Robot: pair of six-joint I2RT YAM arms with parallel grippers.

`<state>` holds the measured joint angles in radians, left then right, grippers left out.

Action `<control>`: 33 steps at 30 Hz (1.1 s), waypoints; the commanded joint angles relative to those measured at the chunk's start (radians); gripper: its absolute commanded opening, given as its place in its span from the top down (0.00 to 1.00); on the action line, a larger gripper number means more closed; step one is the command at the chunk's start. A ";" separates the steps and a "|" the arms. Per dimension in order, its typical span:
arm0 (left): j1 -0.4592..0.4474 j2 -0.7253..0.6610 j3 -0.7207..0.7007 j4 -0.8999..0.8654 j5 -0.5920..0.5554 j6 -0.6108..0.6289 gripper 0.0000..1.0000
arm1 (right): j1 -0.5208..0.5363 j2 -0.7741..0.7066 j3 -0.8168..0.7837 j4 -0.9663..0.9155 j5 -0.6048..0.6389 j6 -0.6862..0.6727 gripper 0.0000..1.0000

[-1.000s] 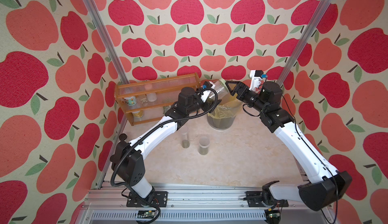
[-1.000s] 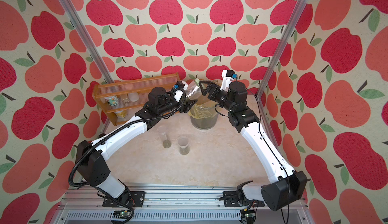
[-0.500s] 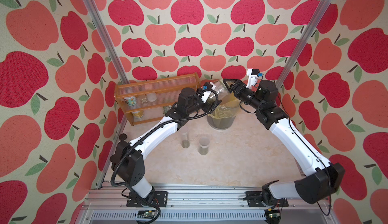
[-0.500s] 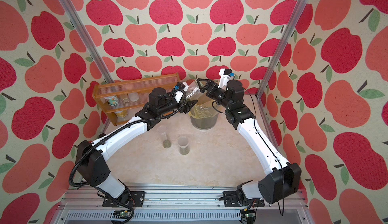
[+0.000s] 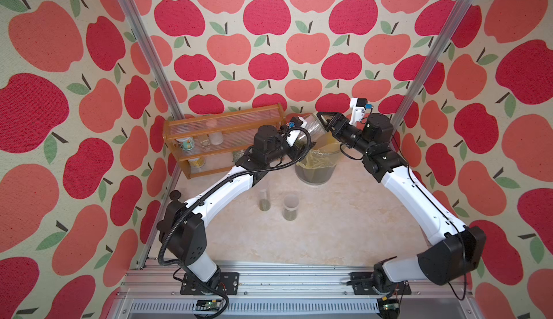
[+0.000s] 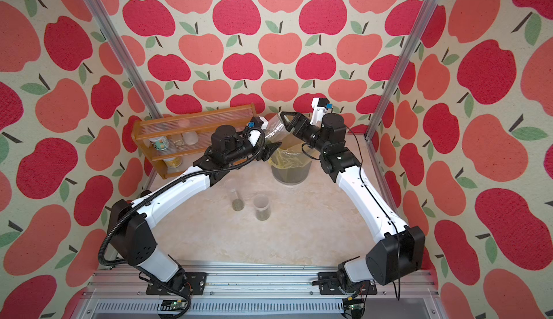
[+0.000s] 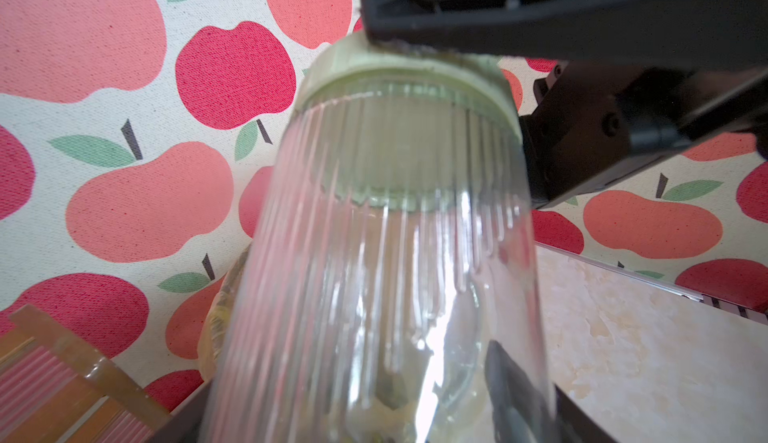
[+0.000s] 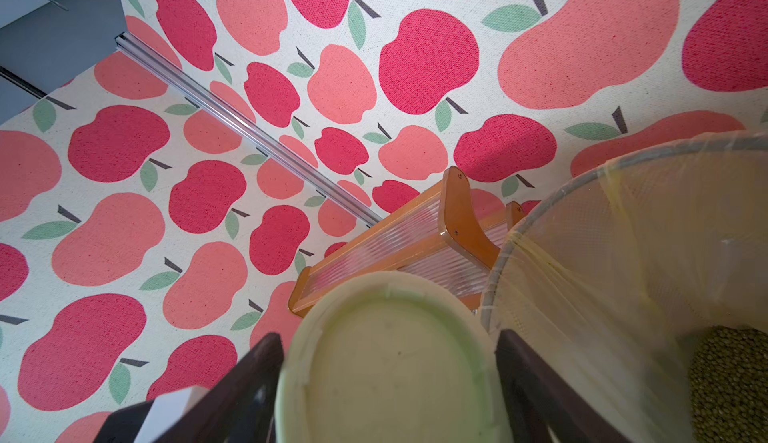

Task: Empty moldy mung beans from jars
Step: Unscrew the lid from the jar.

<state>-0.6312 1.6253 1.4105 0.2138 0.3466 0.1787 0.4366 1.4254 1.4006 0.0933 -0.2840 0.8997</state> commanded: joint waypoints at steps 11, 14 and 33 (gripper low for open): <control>-0.004 -0.024 0.019 0.126 0.012 0.015 0.54 | 0.004 0.008 -0.006 0.035 -0.072 0.010 0.14; -0.004 -0.025 0.025 0.127 0.015 0.018 0.54 | 0.003 0.011 0.002 0.009 -0.069 -0.006 0.14; 0.017 -0.068 0.026 0.077 0.026 0.010 0.54 | 0.004 -0.035 -0.039 -0.036 -0.057 -0.079 0.10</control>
<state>-0.6262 1.6234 1.4105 0.2058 0.3473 0.2012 0.4335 1.4246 1.3922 0.0875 -0.3138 0.8577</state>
